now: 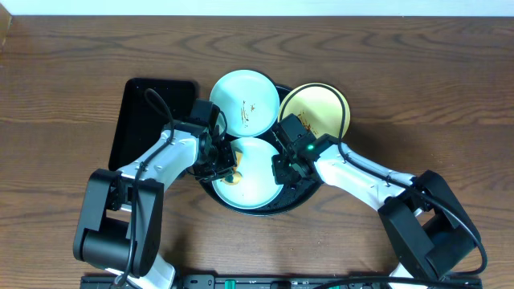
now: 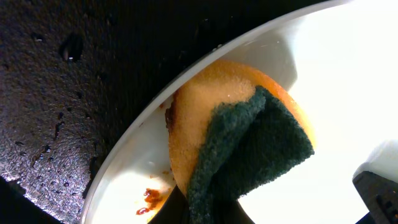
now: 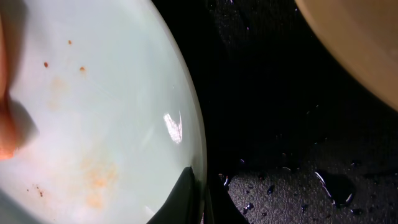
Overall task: Clean dirty plates on tray and stack at the side
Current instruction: 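Wipe the sponge around the light-blue plate's rim with the left gripper, then scrub the plate's center with the sponge, right gripper holding the rim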
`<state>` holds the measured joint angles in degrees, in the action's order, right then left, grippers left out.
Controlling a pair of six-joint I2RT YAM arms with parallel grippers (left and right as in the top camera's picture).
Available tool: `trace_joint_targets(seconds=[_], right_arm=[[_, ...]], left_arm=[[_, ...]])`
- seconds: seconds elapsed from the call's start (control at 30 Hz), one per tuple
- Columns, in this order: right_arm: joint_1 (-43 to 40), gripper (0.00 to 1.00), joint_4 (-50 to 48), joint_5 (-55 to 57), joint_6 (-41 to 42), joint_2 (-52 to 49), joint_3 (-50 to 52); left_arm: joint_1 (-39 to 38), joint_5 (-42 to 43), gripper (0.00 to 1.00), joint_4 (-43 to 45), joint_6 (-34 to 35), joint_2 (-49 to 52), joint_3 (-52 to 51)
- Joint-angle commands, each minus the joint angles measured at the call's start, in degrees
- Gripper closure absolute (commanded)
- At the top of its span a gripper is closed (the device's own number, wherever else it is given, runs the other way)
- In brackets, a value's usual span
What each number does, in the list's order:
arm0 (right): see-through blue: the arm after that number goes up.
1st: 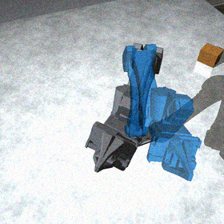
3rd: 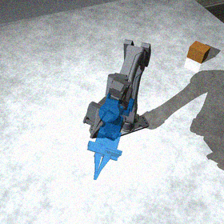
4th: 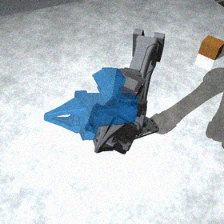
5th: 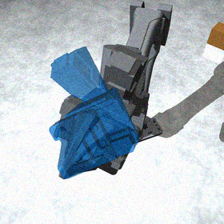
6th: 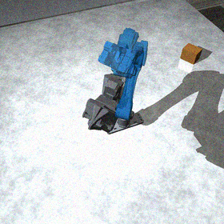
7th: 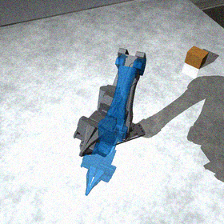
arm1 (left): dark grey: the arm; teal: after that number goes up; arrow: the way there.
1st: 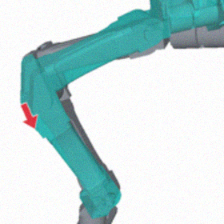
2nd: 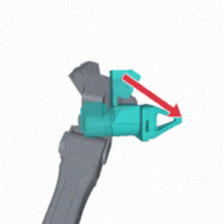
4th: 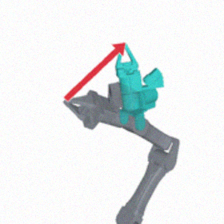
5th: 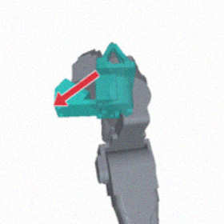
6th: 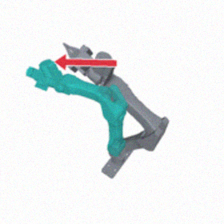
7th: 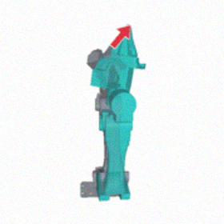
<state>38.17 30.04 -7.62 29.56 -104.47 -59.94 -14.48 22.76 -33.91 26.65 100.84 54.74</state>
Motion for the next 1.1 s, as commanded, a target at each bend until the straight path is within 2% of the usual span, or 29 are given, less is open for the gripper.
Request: trace_joint_targets(seconds=[0.0,0.17,0.33,0.73,1.07], right_arm=[[0.48,0.99,1.92,1.25,-0.87,-0.61,0.76],[0.48,0.99,2.03,1.36,-0.87,-0.61,0.76],[0.48,0.99,2.71,1.38,-0.9,-0.61,0.76],[0.48,0.98,2.99,1.38,-1.31,-0.66,0.76],[0.48,0.99,3.06,1.4,-1.31,-0.68,0.76]], left_arm=[[-0.5,0.11,0.93,1.53,-1.57,3.06,-1.07],[-0.48,8.22,0.92,3.76,-2.47,3.06,-1.07],[-0.48,11.65,0.92,4.26,-2.69,3.06,-1.05],[-0.5,25.83,0.93,8.63,-3.91,2.97,-1.03],[-0.5,26.32,0.93,8.81,-3.93,2.89,-1.03]])
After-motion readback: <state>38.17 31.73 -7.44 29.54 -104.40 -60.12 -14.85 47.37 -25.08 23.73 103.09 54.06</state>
